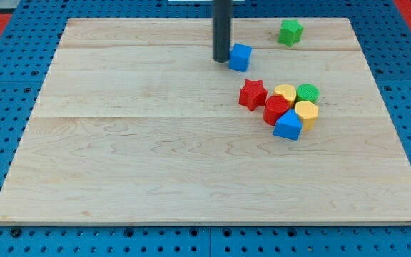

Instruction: Push red star diagonally above red circle

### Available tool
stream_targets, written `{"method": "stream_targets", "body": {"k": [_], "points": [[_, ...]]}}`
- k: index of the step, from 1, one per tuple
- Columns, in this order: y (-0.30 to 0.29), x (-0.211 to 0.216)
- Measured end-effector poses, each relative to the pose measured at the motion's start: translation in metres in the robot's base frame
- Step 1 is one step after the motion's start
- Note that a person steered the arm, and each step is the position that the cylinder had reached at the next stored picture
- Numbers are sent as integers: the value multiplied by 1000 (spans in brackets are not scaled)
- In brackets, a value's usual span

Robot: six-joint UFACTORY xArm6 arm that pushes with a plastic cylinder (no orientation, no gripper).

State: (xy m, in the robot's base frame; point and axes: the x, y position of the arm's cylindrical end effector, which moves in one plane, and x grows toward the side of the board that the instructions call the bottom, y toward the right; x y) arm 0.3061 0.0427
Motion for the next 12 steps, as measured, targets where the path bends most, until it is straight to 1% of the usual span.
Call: {"method": "stream_targets", "body": {"k": [1, 2, 3, 4, 5, 6, 7, 9, 10, 11, 12], "points": [[9, 6], [-38, -15], [-50, 28], [-40, 91], [-5, 137], [36, 162], [73, 158], [0, 87], [-65, 58], [-82, 72], [-51, 99]]}}
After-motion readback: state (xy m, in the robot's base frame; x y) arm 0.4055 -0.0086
